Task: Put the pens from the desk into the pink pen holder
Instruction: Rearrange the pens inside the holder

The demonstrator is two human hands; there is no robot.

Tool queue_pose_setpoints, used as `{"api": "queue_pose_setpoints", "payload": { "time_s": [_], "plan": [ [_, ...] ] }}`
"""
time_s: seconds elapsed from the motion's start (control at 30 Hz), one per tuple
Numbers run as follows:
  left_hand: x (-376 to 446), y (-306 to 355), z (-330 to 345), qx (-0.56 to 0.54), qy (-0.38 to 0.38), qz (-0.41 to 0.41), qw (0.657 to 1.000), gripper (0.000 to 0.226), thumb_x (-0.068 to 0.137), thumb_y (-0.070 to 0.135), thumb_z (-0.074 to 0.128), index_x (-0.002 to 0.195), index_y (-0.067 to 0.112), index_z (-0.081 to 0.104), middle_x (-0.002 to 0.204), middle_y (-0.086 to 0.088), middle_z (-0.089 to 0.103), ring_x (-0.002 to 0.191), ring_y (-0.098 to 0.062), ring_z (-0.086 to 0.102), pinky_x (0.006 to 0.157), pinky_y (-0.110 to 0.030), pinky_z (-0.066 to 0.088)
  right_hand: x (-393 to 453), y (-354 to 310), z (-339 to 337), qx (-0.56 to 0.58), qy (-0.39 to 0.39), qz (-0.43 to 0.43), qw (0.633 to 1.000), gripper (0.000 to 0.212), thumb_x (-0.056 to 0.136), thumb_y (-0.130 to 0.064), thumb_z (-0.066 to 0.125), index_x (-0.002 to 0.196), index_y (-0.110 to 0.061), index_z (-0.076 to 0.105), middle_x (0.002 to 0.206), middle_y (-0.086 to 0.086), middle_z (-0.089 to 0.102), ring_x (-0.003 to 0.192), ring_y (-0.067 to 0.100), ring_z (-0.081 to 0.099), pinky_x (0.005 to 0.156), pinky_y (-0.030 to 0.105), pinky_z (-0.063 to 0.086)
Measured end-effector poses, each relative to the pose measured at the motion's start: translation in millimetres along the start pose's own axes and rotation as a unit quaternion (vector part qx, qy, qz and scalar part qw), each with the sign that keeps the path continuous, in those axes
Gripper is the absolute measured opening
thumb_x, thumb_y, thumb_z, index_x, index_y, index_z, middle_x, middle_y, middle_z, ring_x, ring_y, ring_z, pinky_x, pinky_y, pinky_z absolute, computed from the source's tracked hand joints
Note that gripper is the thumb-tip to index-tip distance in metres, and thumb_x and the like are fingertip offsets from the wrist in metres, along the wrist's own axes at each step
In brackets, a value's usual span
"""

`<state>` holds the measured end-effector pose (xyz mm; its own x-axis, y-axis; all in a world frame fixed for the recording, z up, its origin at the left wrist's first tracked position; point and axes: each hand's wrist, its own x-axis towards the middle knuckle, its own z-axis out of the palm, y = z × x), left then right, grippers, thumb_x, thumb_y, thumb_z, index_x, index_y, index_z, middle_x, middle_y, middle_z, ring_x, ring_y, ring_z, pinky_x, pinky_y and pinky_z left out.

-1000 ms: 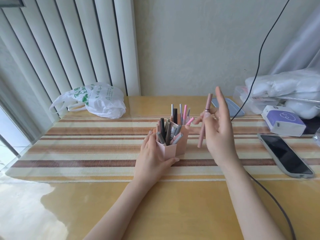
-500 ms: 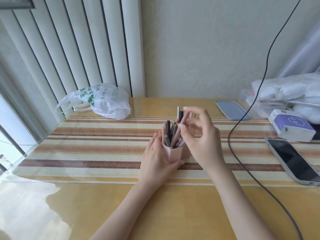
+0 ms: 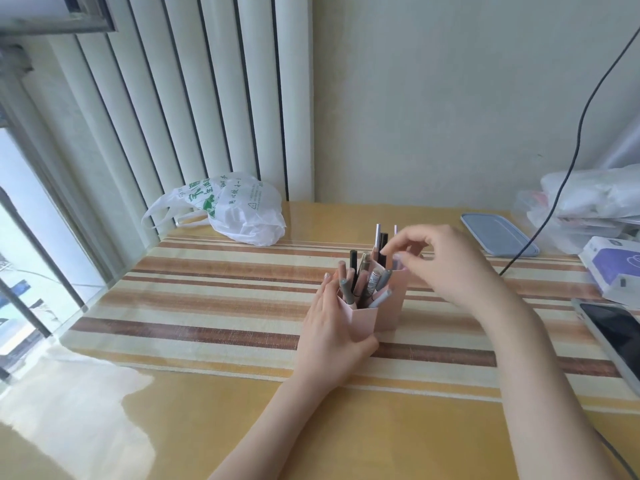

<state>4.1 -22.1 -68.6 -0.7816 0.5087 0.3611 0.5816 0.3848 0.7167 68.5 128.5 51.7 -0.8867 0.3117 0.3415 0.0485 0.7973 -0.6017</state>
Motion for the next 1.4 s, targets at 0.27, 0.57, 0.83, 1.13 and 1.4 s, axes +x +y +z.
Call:
{"api": "queue_pose_setpoints", "payload": {
  "time_s": [0.27, 0.57, 0.83, 1.13, 1.4],
  "plan": [
    [3, -5, 0, -0.03, -0.019, -0.03, 0.999, 0.089, 0.067, 0.03, 0.069, 0.141, 0.01, 0.024, 0.143, -0.008, 0.042, 0.132, -0.025, 0.039, 0.103, -0.042, 0.037, 7, 2, 3, -0.04, -0.096, 0.004, 0.995, 0.023, 0.091, -0.017, 0.057, 0.082, -0.034, 0.07, 0.091, 0.004, 0.063, 0.088, 0.008, 0.053, 0.073, 0.018, 0.039],
    [2, -3, -1, -0.031, -0.021, -0.032, 0.999, 0.088, 0.069, 0.028, 0.072, 0.14, 0.006, 0.025, 0.143, -0.008, 0.042, 0.133, -0.025, 0.038, 0.104, -0.043, 0.036, 4, 2, 1, -0.018, -0.129, -0.013, 0.991, 0.018, 0.082, -0.02, 0.069, 0.081, -0.037, 0.065, 0.076, -0.049, 0.052, 0.087, 0.004, 0.054, 0.063, 0.004, 0.033],
    [2, -2, -1, -0.022, -0.017, -0.036, 0.999, 0.082, 0.069, 0.023, 0.073, 0.135, 0.001, 0.029, 0.136, -0.014, 0.047, 0.127, -0.03, 0.041, 0.102, -0.043, 0.037, 6, 6, 5, 0.032, -0.126, -0.006, 0.992, 0.025, 0.084, -0.018, 0.068, 0.08, -0.043, 0.067, 0.085, -0.01, 0.063, 0.076, 0.013, 0.055, 0.074, 0.026, 0.046],
    [2, 3, -4, -0.034, -0.021, -0.021, 0.999, 0.088, 0.067, 0.031, 0.066, 0.142, 0.006, 0.027, 0.141, -0.009, 0.043, 0.133, -0.027, 0.037, 0.105, -0.042, 0.034, 9, 3, 20, 0.036, -0.093, -0.012, 0.995, 0.014, 0.091, -0.03, 0.058, 0.094, -0.038, 0.068, 0.086, -0.017, 0.068, 0.082, 0.011, 0.062, 0.078, 0.033, 0.051],
    [2, 1, -3, -0.037, -0.011, -0.021, 0.999, 0.081, 0.069, 0.026, 0.07, 0.138, 0.01, 0.03, 0.135, -0.006, 0.047, 0.128, -0.027, 0.04, 0.102, -0.042, 0.037, 7, -4, 32, -0.034, -0.035, -0.031, 0.998, 0.026, 0.082, -0.028, 0.066, 0.102, -0.045, 0.064, 0.069, -0.016, 0.051, 0.063, 0.001, 0.044, 0.069, 0.031, 0.035]
  ]
}}
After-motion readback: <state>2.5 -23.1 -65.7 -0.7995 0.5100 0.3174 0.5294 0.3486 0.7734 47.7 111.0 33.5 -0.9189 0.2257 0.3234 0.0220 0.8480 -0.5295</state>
